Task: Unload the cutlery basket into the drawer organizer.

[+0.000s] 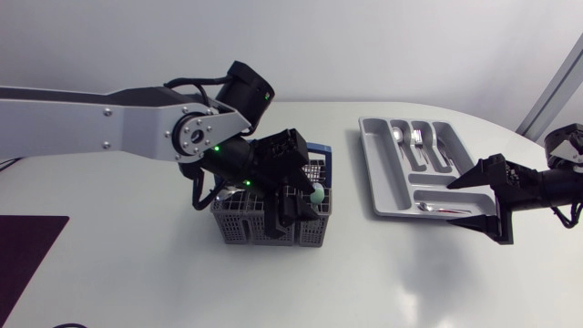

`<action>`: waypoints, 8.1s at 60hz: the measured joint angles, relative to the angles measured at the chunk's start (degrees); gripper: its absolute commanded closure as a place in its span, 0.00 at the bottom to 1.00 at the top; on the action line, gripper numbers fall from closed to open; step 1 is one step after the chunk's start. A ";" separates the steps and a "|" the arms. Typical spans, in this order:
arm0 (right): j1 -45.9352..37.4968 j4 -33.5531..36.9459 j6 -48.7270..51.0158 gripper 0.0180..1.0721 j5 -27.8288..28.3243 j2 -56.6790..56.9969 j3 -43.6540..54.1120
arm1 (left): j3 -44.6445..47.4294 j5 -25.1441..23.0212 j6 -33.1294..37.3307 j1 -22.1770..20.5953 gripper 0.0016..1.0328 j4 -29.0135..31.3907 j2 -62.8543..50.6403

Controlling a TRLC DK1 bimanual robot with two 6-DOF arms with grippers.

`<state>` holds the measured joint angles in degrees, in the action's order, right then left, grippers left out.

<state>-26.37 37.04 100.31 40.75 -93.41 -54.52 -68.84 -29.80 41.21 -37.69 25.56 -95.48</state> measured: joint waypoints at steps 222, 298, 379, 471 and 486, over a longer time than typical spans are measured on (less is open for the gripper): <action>42.40 -33.90 -65.88 0.64 4.22 8.52 10.10 | 27.87 12.09 -3.65 3.69 0.36 -26.84 19.30; 43.56 -34.21 -66.90 0.83 4.44 6.49 8.83 | 27.87 10.80 -3.45 4.33 0.36 -27.19 18.56; 44.39 -20.22 -64.70 0.54 -1.95 10.47 -1.81 | 28.04 10.80 -2.99 4.33 0.36 -27.21 18.56; 48.65 -11.87 -76.76 0.95 -8.20 2.30 -6.95 | 29.59 10.58 -2.54 4.33 0.36 -28.11 18.56; 48.39 -13.68 -76.81 0.95 -7.80 2.78 -5.62 | 29.59 10.36 -2.36 4.57 0.36 -28.11 18.56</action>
<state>22.02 23.35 23.51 32.95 -90.63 -60.14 -39.24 -19.44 38.85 -33.12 -2.55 -76.93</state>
